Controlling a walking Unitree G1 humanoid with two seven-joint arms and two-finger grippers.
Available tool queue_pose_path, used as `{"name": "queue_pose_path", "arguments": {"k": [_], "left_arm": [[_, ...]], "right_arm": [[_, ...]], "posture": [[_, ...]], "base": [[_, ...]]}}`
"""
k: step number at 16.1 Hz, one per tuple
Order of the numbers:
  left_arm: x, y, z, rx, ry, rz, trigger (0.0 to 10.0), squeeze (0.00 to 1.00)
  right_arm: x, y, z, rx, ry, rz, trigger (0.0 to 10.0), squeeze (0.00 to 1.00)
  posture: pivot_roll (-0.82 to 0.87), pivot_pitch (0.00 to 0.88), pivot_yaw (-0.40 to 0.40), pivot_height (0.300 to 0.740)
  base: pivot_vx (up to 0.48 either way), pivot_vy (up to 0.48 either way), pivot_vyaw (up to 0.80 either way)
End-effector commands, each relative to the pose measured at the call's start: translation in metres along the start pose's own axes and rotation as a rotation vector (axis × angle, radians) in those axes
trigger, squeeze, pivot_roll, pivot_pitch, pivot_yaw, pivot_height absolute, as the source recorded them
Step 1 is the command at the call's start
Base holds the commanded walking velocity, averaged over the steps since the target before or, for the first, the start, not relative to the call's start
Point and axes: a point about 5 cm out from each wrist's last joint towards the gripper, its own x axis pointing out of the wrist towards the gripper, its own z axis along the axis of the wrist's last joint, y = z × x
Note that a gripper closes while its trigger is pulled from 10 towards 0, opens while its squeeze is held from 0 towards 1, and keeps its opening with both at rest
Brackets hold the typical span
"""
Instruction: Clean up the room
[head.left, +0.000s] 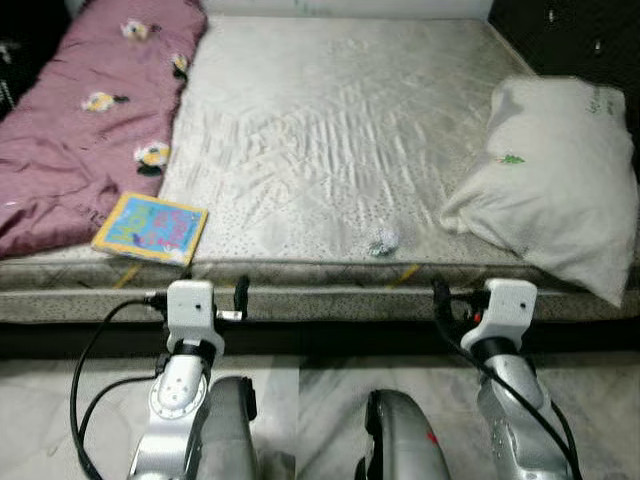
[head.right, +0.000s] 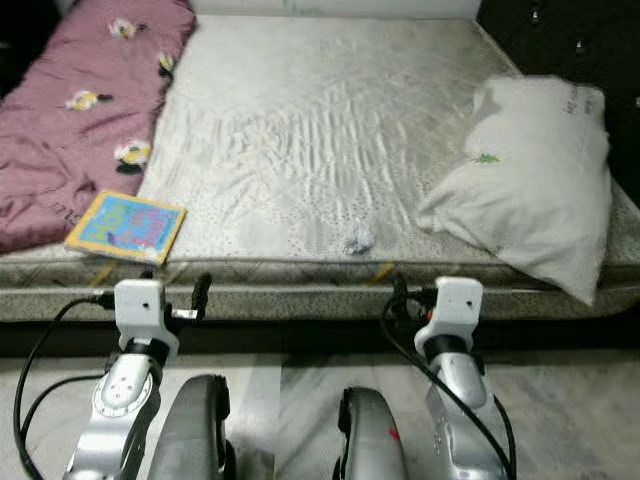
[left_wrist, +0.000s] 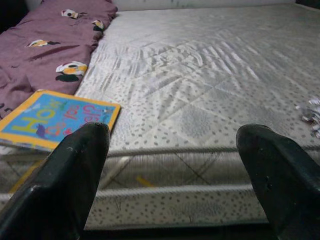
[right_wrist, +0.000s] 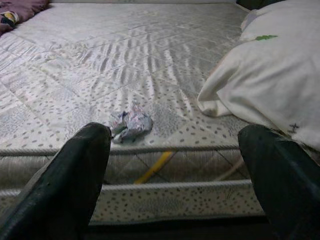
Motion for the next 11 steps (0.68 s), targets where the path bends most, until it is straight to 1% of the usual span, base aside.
{"name": "queue_pose_path", "arguments": {"k": [1, 9, 11], "left_arm": [[0.0009, 0.0015, 0.0037, 0.002, -0.015, -0.005, 10.0, 0.0], [0.0023, 0.0001, 0.004, 0.003, -0.015, -0.008, 10.0, 0.0], [0.0029, -0.0017, 0.0042, 0.012, -0.018, 0.005, 10.0, 0.0]], "right_arm": [[0.0022, 0.0009, 0.005, -0.001, -0.013, 0.002, 10.0, 0.0], [0.0034, 0.0008, 0.0057, -0.008, -0.014, 0.001, 10.0, 0.0], [0.0033, 0.0008, 0.0051, -0.008, -0.012, 0.001, 10.0, 0.0]], "posture": [[-0.04, 0.092, -0.02, 0.618], [-0.04, 0.088, -0.018, 0.618], [-0.04, 0.088, -0.018, 0.618]], "base": [[0.431, 0.0, 0.0], [0.419, 0.0, 0.0], [0.0, 0.0, 0.0]]}}
